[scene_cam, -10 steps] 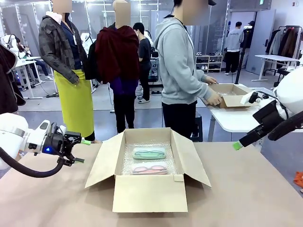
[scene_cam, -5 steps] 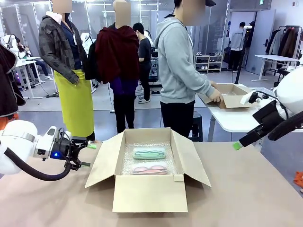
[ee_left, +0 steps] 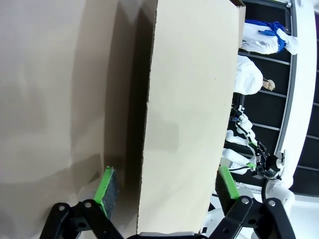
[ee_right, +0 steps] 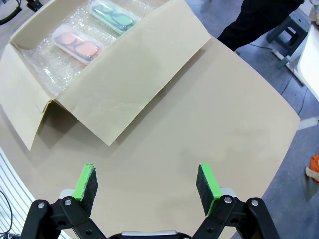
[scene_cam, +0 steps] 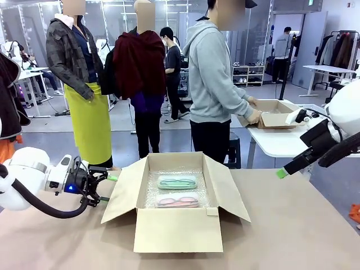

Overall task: Pack the glasses set securely to prepare it for shipping.
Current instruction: Position the Package Box on the left side of the table.

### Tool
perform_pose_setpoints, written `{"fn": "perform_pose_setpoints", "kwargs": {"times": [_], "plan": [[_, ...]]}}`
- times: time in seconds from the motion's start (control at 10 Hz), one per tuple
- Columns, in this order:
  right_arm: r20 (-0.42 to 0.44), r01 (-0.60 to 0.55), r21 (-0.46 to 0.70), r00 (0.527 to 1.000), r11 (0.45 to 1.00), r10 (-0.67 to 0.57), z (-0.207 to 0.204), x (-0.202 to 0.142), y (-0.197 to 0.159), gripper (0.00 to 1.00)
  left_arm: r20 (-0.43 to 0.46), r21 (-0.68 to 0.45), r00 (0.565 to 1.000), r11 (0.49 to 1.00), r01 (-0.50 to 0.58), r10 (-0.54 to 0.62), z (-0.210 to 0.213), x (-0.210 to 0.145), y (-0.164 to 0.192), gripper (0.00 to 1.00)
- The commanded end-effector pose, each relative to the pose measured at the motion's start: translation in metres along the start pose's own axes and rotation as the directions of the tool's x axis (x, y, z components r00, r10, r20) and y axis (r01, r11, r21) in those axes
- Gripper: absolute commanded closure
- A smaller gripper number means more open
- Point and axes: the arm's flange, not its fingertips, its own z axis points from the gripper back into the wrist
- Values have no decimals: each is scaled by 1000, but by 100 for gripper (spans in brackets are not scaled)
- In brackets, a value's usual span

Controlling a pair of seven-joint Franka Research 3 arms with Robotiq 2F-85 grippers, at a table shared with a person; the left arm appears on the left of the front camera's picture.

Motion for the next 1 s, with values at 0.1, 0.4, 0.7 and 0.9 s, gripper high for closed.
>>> {"fn": "perform_pose_setpoints", "kwargs": {"times": [0.1, 0.4, 0.7, 0.9], "plan": [[1, 23, -15, 1000, 1000, -23, -1, 0, 3, 0, -23, -110, 1000, 994, 2, -4, -2, 5, 2, 13], [1, 23, -15, 1000, 1000, -23, -1, 0, 3, 0, -62, -186, 998, 982, -29, 18, 4, 5, 1, 40], [1, 23, -15, 1000, 1000, -23, -1, 0, 3, 0, -74, -259, 997, 965, -53, 35, 18, 5, -1, 73], [1, 23, -15, 1000, 1000, -23, -1, 0, 3, 0, -87, -265, 996, 963, -40, 18, 16, 3, -2, 93]]}}
